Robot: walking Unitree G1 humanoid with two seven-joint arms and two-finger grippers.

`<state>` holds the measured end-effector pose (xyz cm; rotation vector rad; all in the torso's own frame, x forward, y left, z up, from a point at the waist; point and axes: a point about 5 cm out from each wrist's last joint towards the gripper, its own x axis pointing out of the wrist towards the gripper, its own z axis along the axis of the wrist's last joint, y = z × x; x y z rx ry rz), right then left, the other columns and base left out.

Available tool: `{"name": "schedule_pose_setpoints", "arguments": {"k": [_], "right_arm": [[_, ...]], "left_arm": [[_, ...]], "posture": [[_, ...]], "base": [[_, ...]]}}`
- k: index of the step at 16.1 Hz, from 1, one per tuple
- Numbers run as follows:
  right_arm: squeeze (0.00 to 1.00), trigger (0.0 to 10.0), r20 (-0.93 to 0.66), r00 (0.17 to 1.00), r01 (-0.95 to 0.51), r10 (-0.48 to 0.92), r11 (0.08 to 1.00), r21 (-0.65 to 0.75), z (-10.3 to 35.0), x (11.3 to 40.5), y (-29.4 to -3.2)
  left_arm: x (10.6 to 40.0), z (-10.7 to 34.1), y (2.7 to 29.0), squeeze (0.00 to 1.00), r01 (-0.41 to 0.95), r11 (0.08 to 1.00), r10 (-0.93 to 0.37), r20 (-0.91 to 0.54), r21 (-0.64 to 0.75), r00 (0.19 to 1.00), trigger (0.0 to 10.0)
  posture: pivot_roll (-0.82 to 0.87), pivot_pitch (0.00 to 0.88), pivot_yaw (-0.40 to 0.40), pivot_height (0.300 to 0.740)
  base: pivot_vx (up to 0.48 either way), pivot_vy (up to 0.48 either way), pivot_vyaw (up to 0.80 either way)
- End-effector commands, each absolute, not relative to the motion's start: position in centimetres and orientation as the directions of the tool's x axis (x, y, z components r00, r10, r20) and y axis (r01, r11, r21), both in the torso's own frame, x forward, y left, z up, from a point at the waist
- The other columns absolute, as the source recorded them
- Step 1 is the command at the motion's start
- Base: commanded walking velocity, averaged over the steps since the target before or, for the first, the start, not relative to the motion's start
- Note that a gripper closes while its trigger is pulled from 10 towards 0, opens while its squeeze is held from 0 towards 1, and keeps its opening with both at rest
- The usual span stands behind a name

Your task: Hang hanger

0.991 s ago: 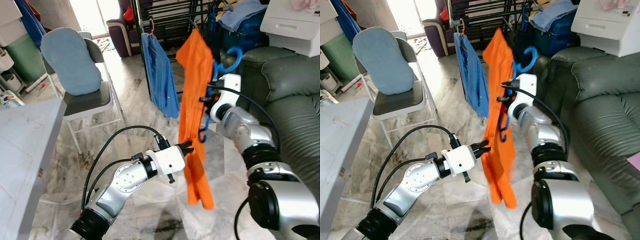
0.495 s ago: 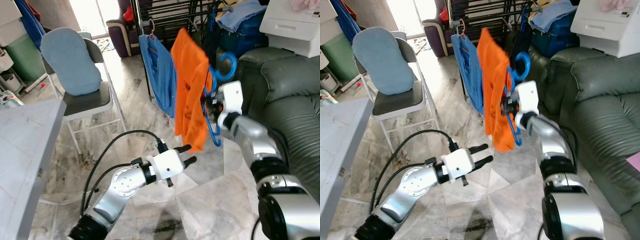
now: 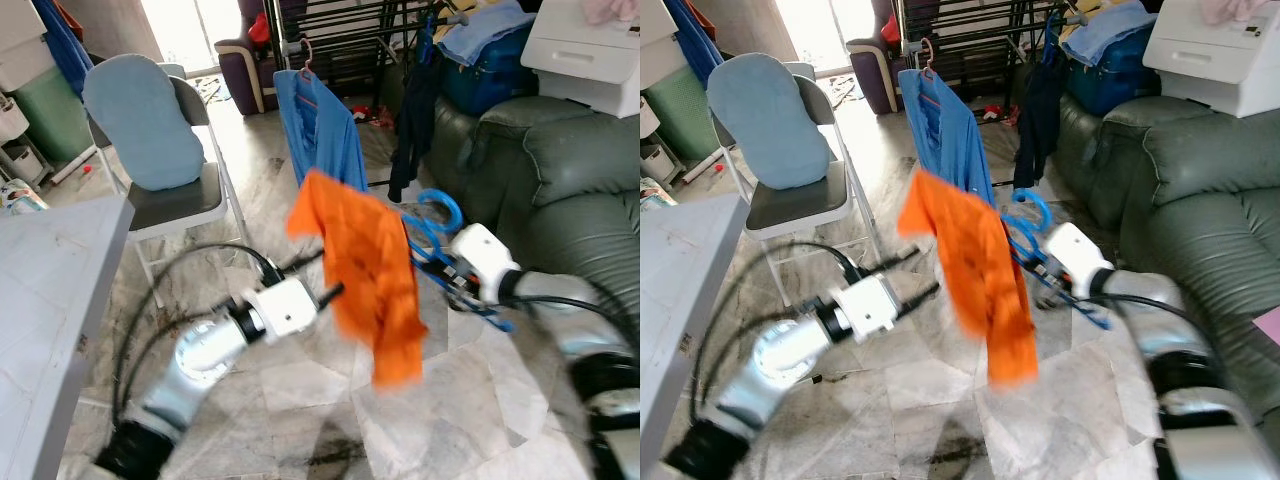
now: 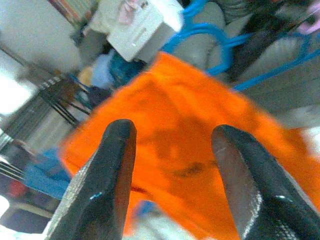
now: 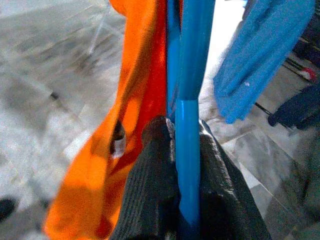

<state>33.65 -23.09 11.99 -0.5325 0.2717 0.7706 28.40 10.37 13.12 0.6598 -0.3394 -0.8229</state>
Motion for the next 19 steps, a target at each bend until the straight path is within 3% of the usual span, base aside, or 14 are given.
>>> {"name": "schedule_pose_setpoints", "arguments": {"k": [1, 3, 7, 11, 13, 14, 16, 19], "right_arm": [[0.00, 10.0, -0.421, 0.639, -0.769, 0.644, 0.527, -0.362, 12.3, 33.5, -22.4], [0.00, 10.0, -0.456, 0.564, -0.825, 0.688, 0.452, -0.339, 12.4, 32.8, -22.7], [0.00, 10.0, -0.534, 0.390, -0.920, 0.750, 0.286, -0.269, 12.2, 31.2, -22.7], [0.00, 10.0, -0.549, 0.351, -0.931, 0.759, 0.221, -0.289, 12.9, 30.9, -22.6], [0.00, 10.0, -0.539, 0.388, -0.909, 0.748, 0.213, -0.359, 13.5, 31.3, -22.4], [0.00, 10.0, -0.522, 0.402, -0.898, 0.752, 0.213, -0.384, 13.8, 31.5, -22.1], [0.00, 10.0, -0.507, 0.408, -0.888, 0.759, 0.202, -0.412, 14.2, 31.7, -21.7], [0.00, 10.0, -0.525, 0.418, -0.870, 0.741, 0.161, -0.466, 14.3, 31.8, -21.5]], "left_arm": [[28.8, 13.1, 11.1, 1.00, 0.540, 0.463, -0.762, 0.005, 0.703, 0.647, 10.0], [29.0, 12.7, 11.6, 1.00, 0.541, 0.379, -0.782, -0.053, 0.751, 0.621, 10.0], [30.0, 12.8, 12.0, 1.00, 0.529, 0.299, -0.799, -0.095, 0.794, 0.594, 10.0], [30.9, 12.6, 12.2, 1.00, 0.527, 0.254, -0.799, -0.131, 0.811, 0.587, 10.0], [31.1, 12.0, 12.2, 1.00, 0.563, 0.217, -0.803, -0.182, 0.798, 0.567, 10.0], [31.2, 11.8, 12.2, 0.00, 0.583, 0.204, -0.803, -0.205, 0.787, 0.559, 6.1], [31.7, 11.8, 12.4, 0.00, 0.599, 0.197, -0.799, -0.226, 0.776, 0.557, 0.0], [32.9, 12.6, 12.6, 0.00, 0.605, 0.204, -0.789, -0.236, 0.769, 0.567, 0.0]], "posture": [[-0.06, 0.000, 0.068, 0.740], [-0.07, 0.000, 0.072, 0.740], [-0.07, 0.000, 0.085, 0.740], [-0.07, 0.000, 0.099, 0.740], [-0.07, 0.000, 0.101, 0.740], [-0.07, 0.000, 0.104, 0.740], [-0.07, 0.000, 0.104, 0.740], [-0.07, 0.000, 0.104, 0.740]], "base": [[0.000, 0.000, 0.00], [0.000, 0.000, 0.00], [0.000, 0.000, 0.00], [0.000, 0.000, 0.00], [0.000, 0.000, 0.00], [0.000, 0.000, 0.00], [0.000, 0.000, 0.00], [0.000, 0.000, 0.00]]}}
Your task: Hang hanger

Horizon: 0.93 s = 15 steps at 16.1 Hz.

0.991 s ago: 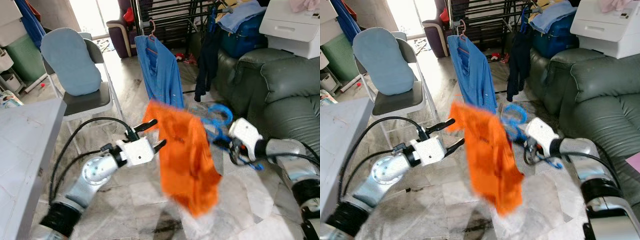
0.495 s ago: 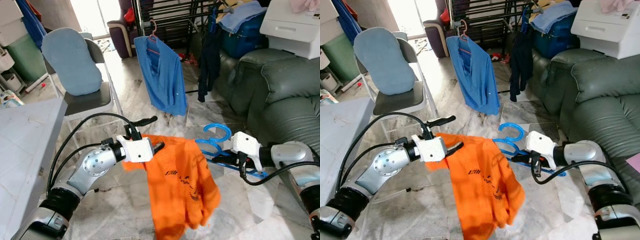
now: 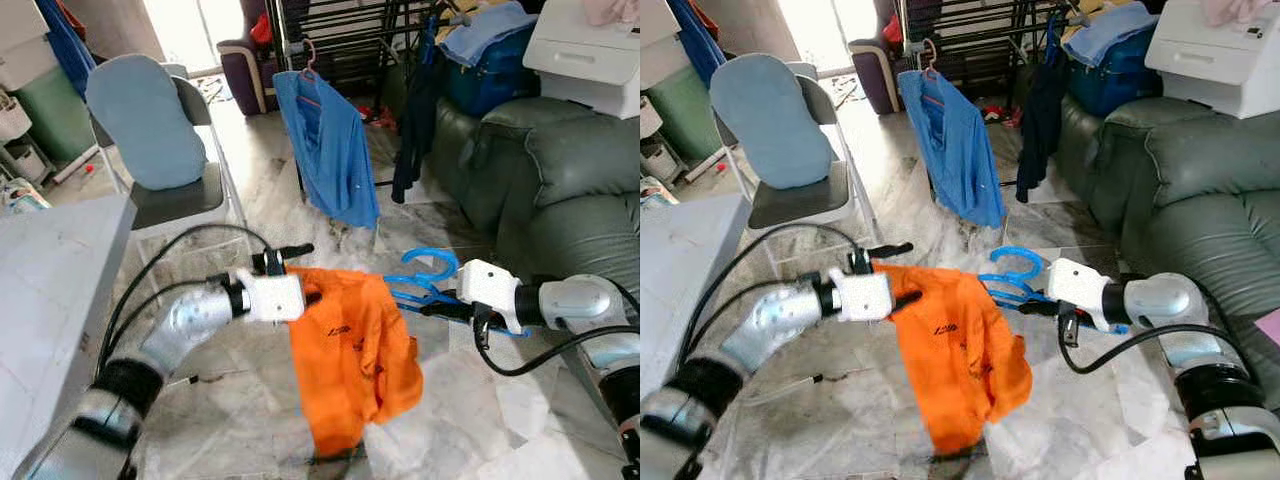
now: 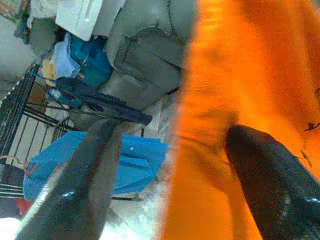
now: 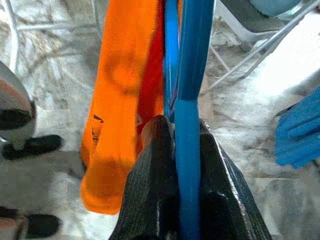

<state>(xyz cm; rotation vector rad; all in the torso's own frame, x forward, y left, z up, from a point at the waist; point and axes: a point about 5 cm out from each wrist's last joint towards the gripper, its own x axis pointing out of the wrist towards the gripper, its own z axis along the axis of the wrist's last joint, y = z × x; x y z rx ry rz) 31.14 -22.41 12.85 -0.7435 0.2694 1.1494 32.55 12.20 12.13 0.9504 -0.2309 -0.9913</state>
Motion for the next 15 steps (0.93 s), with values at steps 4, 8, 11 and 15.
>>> {"name": "schedule_pose_setpoints", "arguments": {"k": [4, 8, 11, 15], "right_arm": [[0.00, 10.0, -0.523, 0.435, -0.854, 0.733, 0.152, -0.498, 14.27, 31.92, -21.25], [0.00, 10.0, -0.510, 0.451, -0.840, 0.733, 0.154, -0.521, 14.32, 32.07, -21.02], [0.00, 10.0, -0.509, 0.452, -0.838, 0.733, 0.152, -0.525, 14.23, 32.08, -20.91], [0.00, 10.0, -0.505, 0.450, -0.836, 0.736, 0.149, -0.528, 14.11, 32.13, -20.62]], "left_arm": [[33.56, 12.98, 12.45, 0.00, 0.629, 0.187, -0.793, -0.262, 0.754, 0.550, 0.0], [33.66, 12.28, 12.44, 0.00, 0.674, 0.159, -0.792, -0.315, 0.721, 0.523, 0.0], [33.95, 12.41, 12.45, 0.00, 0.678, 0.160, -0.789, -0.319, 0.718, 0.525, 0.0], [34.14, 12.47, 12.44, 0.00, 0.687, 0.161, -0.787, -0.327, 0.708, 0.523, 0.0]], "posture": [[-0.07, 0.000, 0.107, 0.740], [-0.08, 0.000, 0.110, 0.740], [-0.08, 0.000, 0.109, 0.740], [-0.08, 0.000, 0.109, 0.740]], "base": [[0.000, 0.000, 0.00], [0.000, 0.000, 0.00], [0.000, 0.000, 0.00], [0.000, 0.000, 0.00]]}}
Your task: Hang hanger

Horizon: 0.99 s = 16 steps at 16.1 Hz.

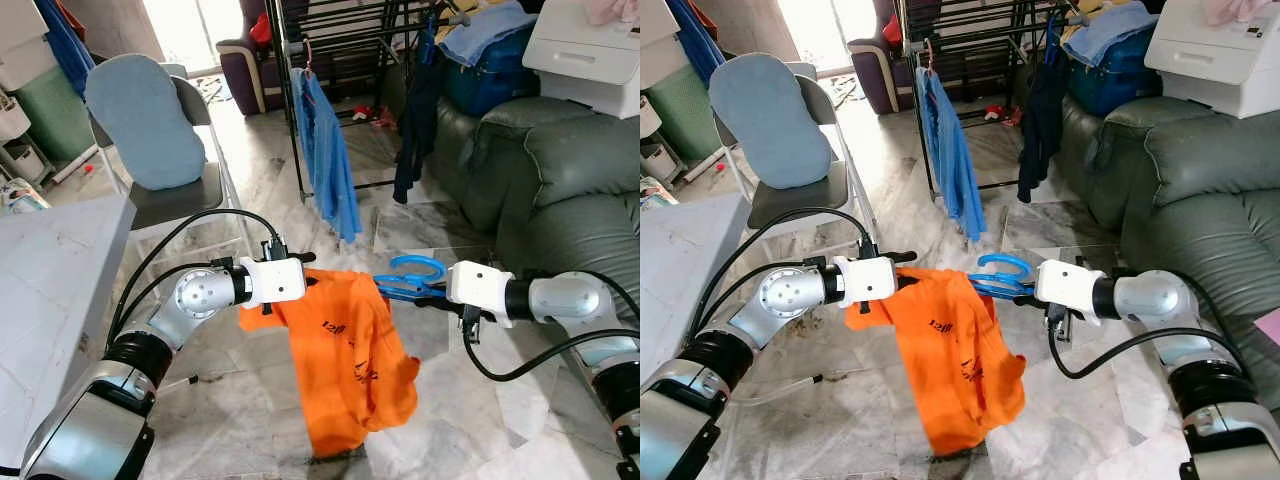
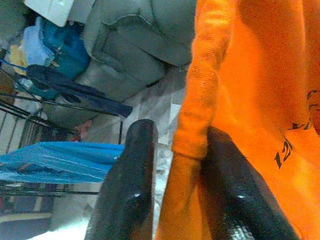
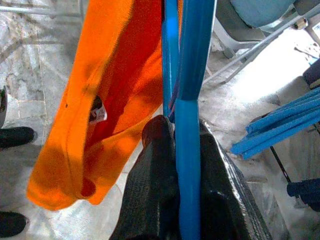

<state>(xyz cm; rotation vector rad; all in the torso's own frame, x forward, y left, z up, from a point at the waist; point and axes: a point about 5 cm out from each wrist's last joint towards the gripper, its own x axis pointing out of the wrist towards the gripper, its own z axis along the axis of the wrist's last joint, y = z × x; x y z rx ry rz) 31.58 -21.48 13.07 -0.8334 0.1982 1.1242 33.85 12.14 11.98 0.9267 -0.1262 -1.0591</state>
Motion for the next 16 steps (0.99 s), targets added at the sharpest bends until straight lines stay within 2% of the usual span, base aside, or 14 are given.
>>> {"name": "schedule_pose_setpoints", "arguments": {"k": [1, 9, 10, 15, 16], "right_arm": [[0.00, 10.0, -0.503, 0.451, -0.834, 0.737, 0.149, -0.531, 14.1, 32.2, -20.5], [0.00, 10.0, -0.509, 0.446, -0.835, 0.736, 0.137, -0.534, 13.8, 32.3, -20.1], [1.00, 10.0, -0.512, 0.436, -0.844, 0.740, 0.140, -0.517, 13.9, 32.4, -20.1], [1.00, 10.0, -0.540, 0.449, -0.834, 0.712, 0.116, -0.540, 14.8, 33.1, -20.7], [1.00, 10.0, -0.533, 0.501, -0.804, 0.682, 0.139, -0.577, 15.5, 33.7, -21.3]], "left_arm": [[34.1, 12.3, 12.4, 0.00, 0.694, 0.158, -0.787, -0.335, 0.702, 0.518, 0.0], [34.0, 12.0, 12.2, 0.00, 0.725, 0.159, -0.796, -0.347, 0.671, 0.496, 0.0], [33.9, 11.8, 12.4, 0.00, 0.731, 0.162, -0.795, -0.351, 0.663, 0.494, 0.0], [33.6, 10.8, 14.0, 0.00, 0.760, 0.234, -0.769, -0.363, 0.607, 0.526, 0.0], [33.4, 10.4, 14.6, 0.00, 0.761, 0.242, -0.757, -0.374, 0.602, 0.536, 0.0]], "posture": [[-0.08, 0.000, 0.109, 0.740], [-0.08, 0.000, 0.098, 0.740], [-0.08, 0.000, 0.097, 0.740], [-0.08, 0.000, 0.085, 0.740], [-0.08, 0.000, 0.080, 0.740]], "base": [[0.000, 0.000, 0.00], [0.000, 0.000, 0.00], [0.000, 0.000, 0.00], [0.000, 0.000, 0.00], [0.000, 0.000, 0.00]]}}
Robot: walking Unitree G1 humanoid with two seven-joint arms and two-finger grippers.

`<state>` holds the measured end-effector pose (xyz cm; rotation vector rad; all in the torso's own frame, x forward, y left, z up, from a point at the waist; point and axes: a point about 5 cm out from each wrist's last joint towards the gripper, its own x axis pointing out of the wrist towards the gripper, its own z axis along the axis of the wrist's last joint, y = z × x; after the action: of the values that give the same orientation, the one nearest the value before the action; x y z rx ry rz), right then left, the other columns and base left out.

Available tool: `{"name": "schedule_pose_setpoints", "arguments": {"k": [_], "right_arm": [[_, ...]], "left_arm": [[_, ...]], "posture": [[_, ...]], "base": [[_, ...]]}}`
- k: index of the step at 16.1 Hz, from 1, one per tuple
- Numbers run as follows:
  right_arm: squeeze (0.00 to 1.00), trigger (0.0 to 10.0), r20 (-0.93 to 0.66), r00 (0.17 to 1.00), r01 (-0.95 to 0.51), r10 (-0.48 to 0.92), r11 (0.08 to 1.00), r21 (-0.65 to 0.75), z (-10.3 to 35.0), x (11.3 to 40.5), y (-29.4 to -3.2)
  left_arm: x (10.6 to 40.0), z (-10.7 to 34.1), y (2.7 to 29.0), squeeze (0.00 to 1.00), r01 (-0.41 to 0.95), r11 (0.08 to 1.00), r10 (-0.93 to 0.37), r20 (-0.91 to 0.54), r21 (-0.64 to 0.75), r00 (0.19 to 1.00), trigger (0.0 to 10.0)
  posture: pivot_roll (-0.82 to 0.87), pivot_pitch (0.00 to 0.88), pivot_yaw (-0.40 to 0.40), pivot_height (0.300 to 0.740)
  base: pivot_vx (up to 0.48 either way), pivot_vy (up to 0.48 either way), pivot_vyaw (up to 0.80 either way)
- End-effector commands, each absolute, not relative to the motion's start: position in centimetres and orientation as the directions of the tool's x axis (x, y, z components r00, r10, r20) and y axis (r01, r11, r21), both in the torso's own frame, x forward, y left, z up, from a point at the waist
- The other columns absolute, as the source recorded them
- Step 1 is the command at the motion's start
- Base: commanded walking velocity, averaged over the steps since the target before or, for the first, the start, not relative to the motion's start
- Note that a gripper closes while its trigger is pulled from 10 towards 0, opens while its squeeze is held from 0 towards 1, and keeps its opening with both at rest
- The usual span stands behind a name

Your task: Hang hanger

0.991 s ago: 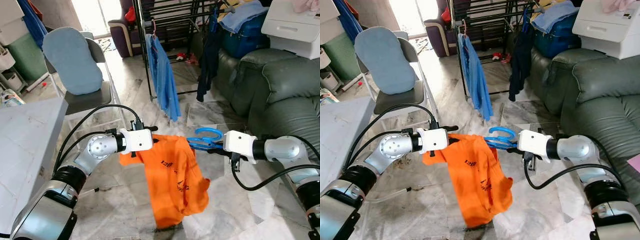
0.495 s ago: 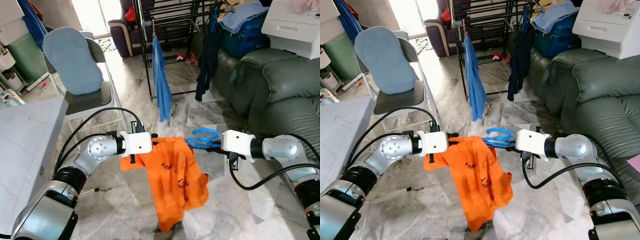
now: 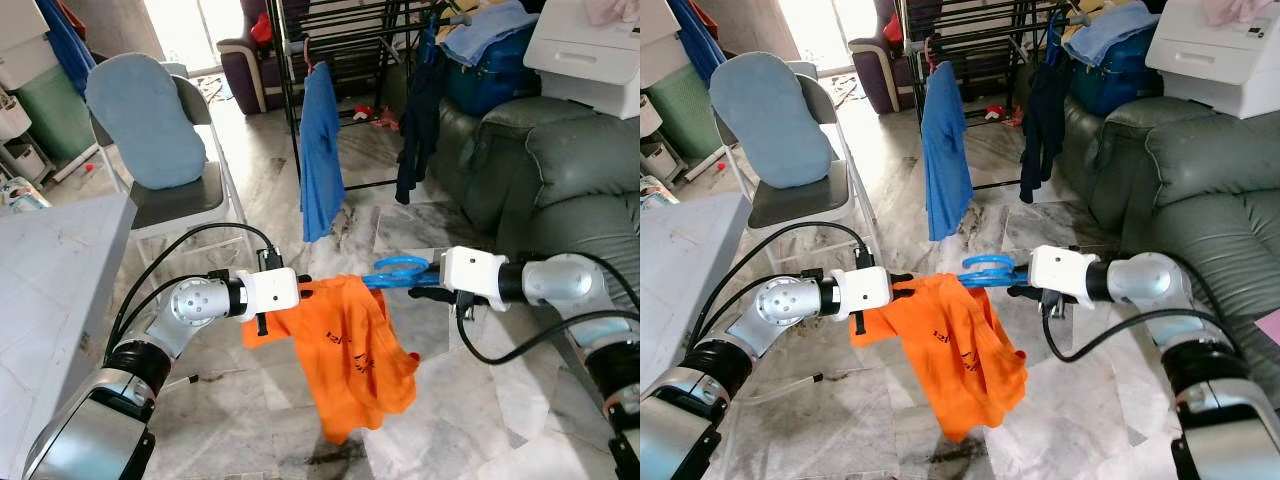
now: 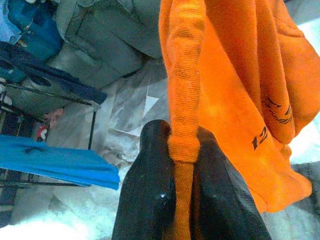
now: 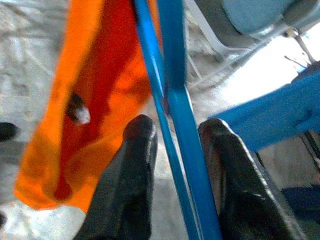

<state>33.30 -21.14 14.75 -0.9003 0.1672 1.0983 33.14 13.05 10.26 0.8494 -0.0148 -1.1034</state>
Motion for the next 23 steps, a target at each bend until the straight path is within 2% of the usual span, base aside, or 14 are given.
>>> {"name": "schedule_pose_setpoints", "arguments": {"k": [1, 4, 7, 10, 13, 16, 18, 20, 22, 23], "right_arm": [[1.00, 10.0, -0.528, 0.518, -0.792, 0.673, 0.145, -0.593, 15.8, 33.9, -21.5], [1.00, 10.0, -0.455, 0.616, -0.719, 0.643, 0.223, -0.659, 18.1, 35.2, -22.3], [1.00, 10.0, -0.391, 0.664, -0.668, 0.638, 0.271, -0.693, 19.6, 35.9, -22.5], [1.00, 10.0, -0.267, 0.727, -0.579, 0.632, 0.358, -0.732, 21.1, 36.7, -22.3], [1.00, 10.0, -0.191, 0.765, -0.519, 0.615, 0.413, -0.749, 22.2, 37.1, -22.5], [1.00, 10.0, -0.209, 0.743, -0.557, 0.636, 0.414, -0.720, 21.8, 37.0, -22.5], [1.00, 10.0, -0.123, 0.750, -0.562, 0.650, 0.529, -0.635, 22.0, 37.2, -22.1], [1.00, 10.0, -0.081, 0.712, -0.621, 0.698, 0.571, -0.537, 21.3, 36.9, -21.4], [1.00, 10.0, -0.035, 0.679, -0.675, 0.733, 0.606, -0.421, 20.8, 36.6, -20.7], [1.00, 10.0, -0.042, 0.650, -0.719, 0.759, 0.595, -0.359, 19.9, 36.2, -20.2]], "left_arm": [[33.3, 10.3, 14.7, 0.00, 0.763, 0.246, -0.754, -0.376, 0.598, 0.538, 0.0], [32.8, 9.4, 15.3, 0.00, 0.773, 0.268, -0.741, -0.390, 0.575, 0.547, 0.0], [32.8, 9.2, 15.5, 0.00, 0.766, 0.297, -0.730, -0.382, 0.571, 0.567, 0.0], [33.0, 9.0, 16.0, 0.00, 0.751, 0.369, -0.703, -0.363, 0.548, 0.611, 0.0], [32.7, 8.6, 16.1, 0.00, 0.754, 0.368, -0.698, -0.374, 0.544, 0.611, 0.0], [33.1, 8.8, 16.2, 0.00, 0.732, 0.384, -0.678, -0.366, 0.563, 0.637, 0.0], [34.3, 9.7, 16.7, 0.00, 0.644, 0.538, -0.601, -0.289, 0.543, 0.746, 0.0], [35.0, 10.6, 16.8, 0.00, 0.597, 0.657, -0.573, -0.209, 0.461, 0.792, 0.0], [35.4, 11.2, 16.8, 0.00, 0.567, 0.725, -0.551, -0.163, 0.391, 0.818, 0.0], [35.4, 11.7, 16.5, 0.00, 0.573, 0.723, -0.572, -0.130, 0.387, 0.810, 0.0]], "posture": [[-0.08, 0.000, 0.080, 0.740], [-0.08, 0.000, 0.074, 0.740], [-0.08, 0.000, 0.074, 0.740], [-0.09, 0.000, 0.078, 0.740], [-0.09, 0.000, 0.081, 0.740], [-0.09, 0.000, 0.079, 0.740], [-0.09, 0.000, 0.074, 0.740], [-0.09, 0.000, 0.078, 0.740], [-0.08, 0.000, 0.084, 0.740], [-0.08, 0.000, 0.089, 0.740]], "base": [[0.000, 0.000, 0.00], [0.000, 0.000, 0.00], [0.000, 0.000, 0.00], [0.000, 0.000, 0.00], [0.000, 0.000, 0.00], [0.000, 0.000, 0.00], [0.000, 0.000, 0.00], [0.000, 0.000, 0.00], [0.000, 0.000, 0.00], [0.000, 0.000, 0.00]]}}
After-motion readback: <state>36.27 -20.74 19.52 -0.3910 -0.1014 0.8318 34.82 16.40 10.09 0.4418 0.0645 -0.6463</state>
